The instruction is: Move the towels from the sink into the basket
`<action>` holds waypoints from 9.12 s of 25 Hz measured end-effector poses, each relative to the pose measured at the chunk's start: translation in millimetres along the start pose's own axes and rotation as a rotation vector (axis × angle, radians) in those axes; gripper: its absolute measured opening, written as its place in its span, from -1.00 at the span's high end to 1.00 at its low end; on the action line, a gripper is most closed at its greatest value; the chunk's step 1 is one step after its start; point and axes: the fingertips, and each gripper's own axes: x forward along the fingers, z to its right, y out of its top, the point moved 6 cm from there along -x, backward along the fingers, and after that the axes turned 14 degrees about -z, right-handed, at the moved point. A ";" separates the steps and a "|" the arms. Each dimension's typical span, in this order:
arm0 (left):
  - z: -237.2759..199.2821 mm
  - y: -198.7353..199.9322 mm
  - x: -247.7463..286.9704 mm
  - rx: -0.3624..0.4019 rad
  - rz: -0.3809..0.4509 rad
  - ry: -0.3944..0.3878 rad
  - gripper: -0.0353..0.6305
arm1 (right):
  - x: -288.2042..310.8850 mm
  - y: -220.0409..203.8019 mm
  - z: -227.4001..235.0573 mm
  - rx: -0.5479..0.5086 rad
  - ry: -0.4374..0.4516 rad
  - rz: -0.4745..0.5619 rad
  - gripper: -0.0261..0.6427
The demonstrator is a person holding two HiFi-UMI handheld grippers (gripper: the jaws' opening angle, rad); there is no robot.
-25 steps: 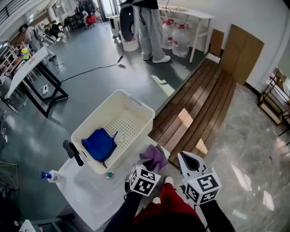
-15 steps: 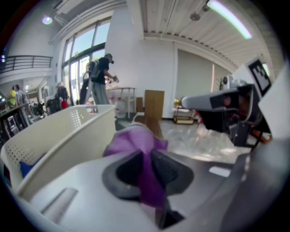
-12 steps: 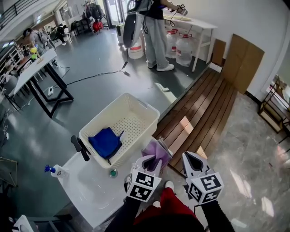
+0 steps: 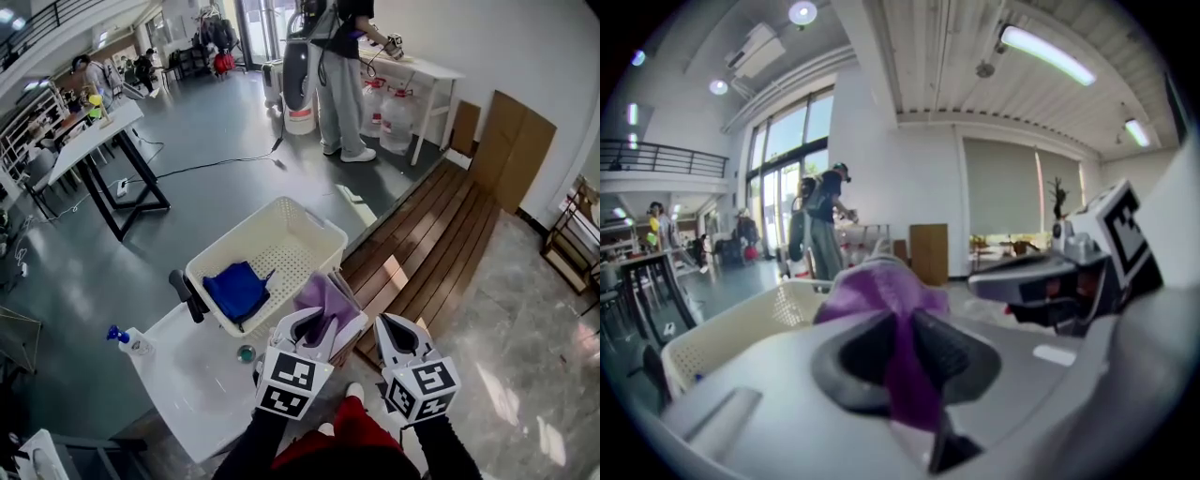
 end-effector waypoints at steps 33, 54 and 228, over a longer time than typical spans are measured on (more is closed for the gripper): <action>-100.1 5.8 -84.7 -0.080 0.121 0.264 0.68 | 47.4 47.0 -52.2 -0.121 0.107 0.023 0.90; -151.4 58.7 7.1 -0.063 0.021 0.250 0.68 | 111.8 94.4 36.6 -0.098 0.083 0.022 0.90; -182.2 45.7 33.0 -0.324 0.119 0.376 0.88 | 180.5 140.6 58.7 -0.147 0.245 -0.008 0.90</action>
